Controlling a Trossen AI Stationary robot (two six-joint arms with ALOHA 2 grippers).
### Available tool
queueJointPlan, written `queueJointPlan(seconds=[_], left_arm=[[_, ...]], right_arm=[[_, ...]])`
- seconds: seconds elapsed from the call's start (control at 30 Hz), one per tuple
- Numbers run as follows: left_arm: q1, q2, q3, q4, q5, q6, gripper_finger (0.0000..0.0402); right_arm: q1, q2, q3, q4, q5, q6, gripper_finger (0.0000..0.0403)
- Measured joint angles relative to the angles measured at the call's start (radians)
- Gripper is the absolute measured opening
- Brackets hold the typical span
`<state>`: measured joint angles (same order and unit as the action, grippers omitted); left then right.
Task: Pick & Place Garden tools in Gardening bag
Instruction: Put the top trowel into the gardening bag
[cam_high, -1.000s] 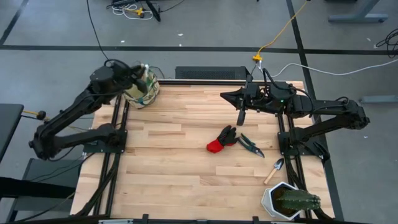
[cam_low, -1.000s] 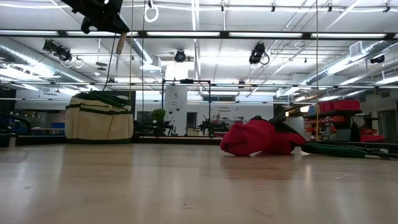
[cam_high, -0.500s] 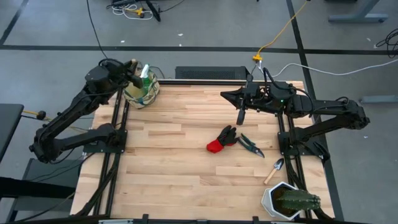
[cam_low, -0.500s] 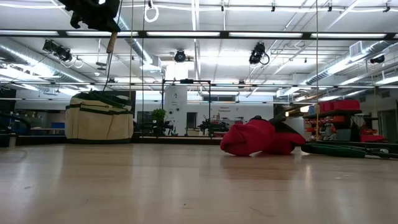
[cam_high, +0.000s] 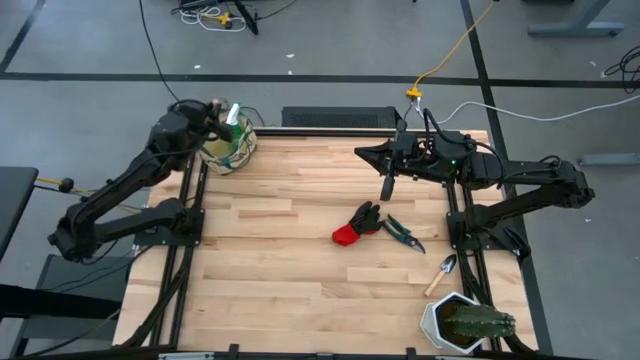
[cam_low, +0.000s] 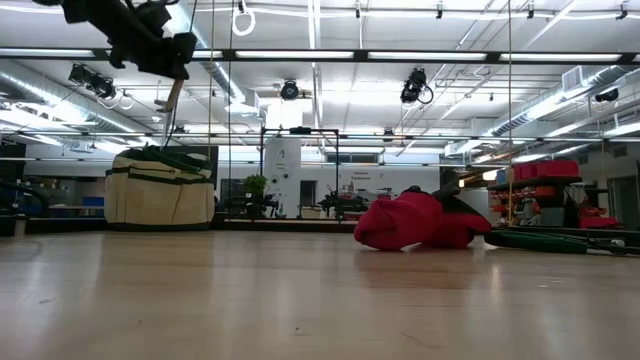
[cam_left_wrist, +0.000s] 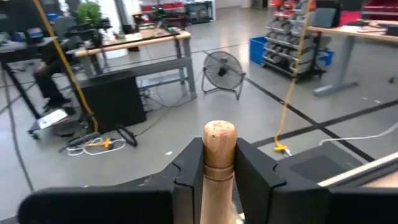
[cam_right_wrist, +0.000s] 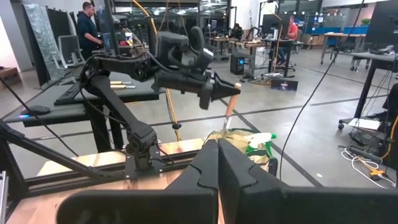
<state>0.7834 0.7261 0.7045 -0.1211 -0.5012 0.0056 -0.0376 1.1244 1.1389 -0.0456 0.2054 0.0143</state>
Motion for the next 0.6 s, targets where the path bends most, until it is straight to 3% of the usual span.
queueJointPlan(seconds=[0.23,0.6], left_arm=[[0.029,0.0,-0.104,0.131,-0.012,0.007,0.0074],[0.034,0.0,-0.16,0.166,-0.01,-0.007,0.0074]], right_arm=[[0.0,0.0,0.0,-0.001,-0.003,0.0,0.0],[0.0,0.0,0.0,-0.009,-0.003,0.0,0.0]])
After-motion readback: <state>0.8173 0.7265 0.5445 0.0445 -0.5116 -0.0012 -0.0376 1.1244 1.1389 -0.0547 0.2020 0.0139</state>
